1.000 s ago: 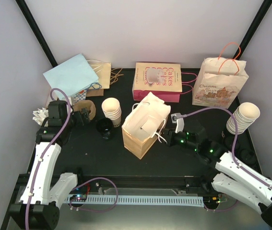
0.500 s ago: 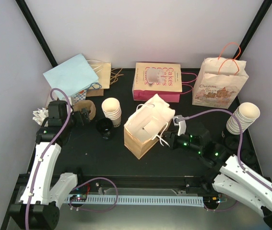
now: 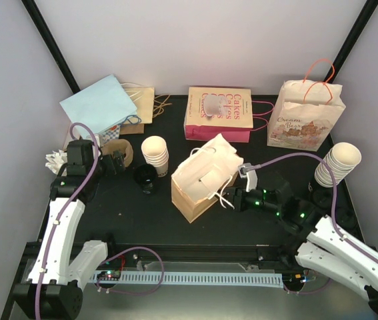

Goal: Pack the takeout coffee

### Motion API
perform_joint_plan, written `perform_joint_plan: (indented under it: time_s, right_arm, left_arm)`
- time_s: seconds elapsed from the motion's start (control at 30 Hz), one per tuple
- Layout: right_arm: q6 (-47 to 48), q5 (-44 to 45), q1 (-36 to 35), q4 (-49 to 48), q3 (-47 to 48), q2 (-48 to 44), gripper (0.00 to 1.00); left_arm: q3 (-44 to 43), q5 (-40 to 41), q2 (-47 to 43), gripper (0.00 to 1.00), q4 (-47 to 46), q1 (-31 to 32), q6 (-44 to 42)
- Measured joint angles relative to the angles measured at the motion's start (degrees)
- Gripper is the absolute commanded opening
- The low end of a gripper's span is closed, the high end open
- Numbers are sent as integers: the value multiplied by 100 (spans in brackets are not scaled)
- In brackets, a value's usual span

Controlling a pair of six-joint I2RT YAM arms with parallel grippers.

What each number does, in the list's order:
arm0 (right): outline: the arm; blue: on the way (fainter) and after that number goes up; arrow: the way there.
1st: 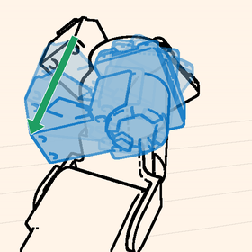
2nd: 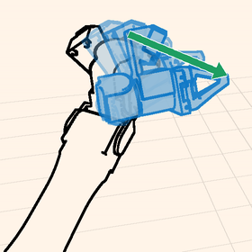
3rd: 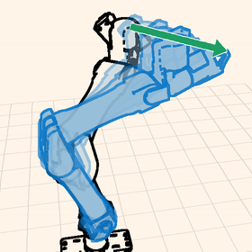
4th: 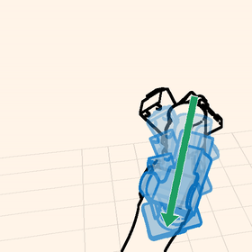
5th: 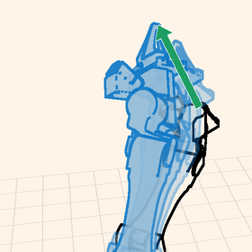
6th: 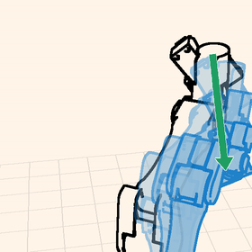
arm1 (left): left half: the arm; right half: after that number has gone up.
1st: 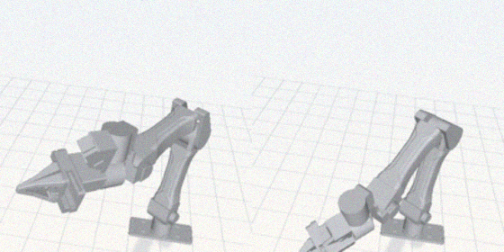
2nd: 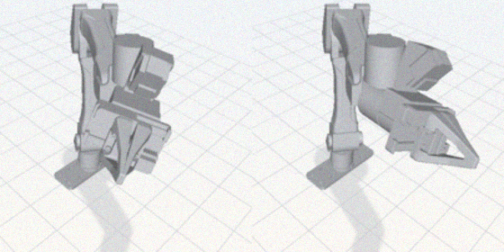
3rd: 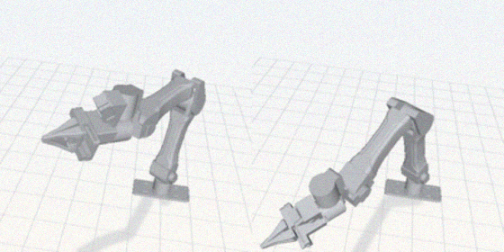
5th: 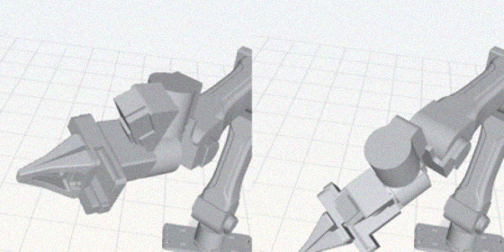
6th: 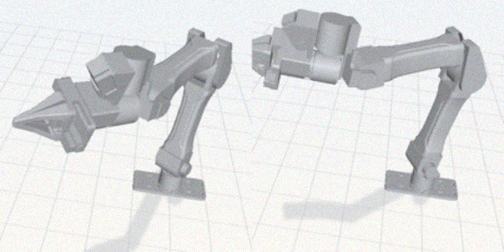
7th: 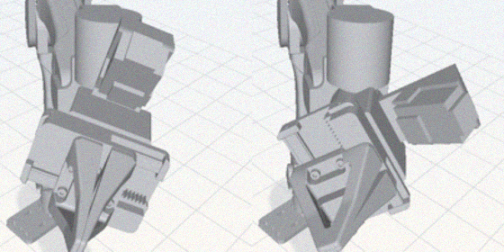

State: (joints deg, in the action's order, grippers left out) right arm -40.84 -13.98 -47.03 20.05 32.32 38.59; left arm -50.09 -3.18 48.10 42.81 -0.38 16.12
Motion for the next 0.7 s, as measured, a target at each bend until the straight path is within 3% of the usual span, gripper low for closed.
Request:
perform_joint_plan:
  time_s: [0.07,0.17,0.27,0.7]
  right_arm:
    - [35,83,-15,149,109,7,73]
    - [175,313,-22,387,302,7,86]
    - [319,608,-22,616,501,11,89]
    - [688,1270,378,1165,1434,769,88]
  left_arm:
    - [0,0,2,99,0,0,-15]
    - [0,7,33,99,0,0,-57]
    - [2,33,188,99,2,-24,-101]
    - [44,37,815,96,-4,-105,-116]
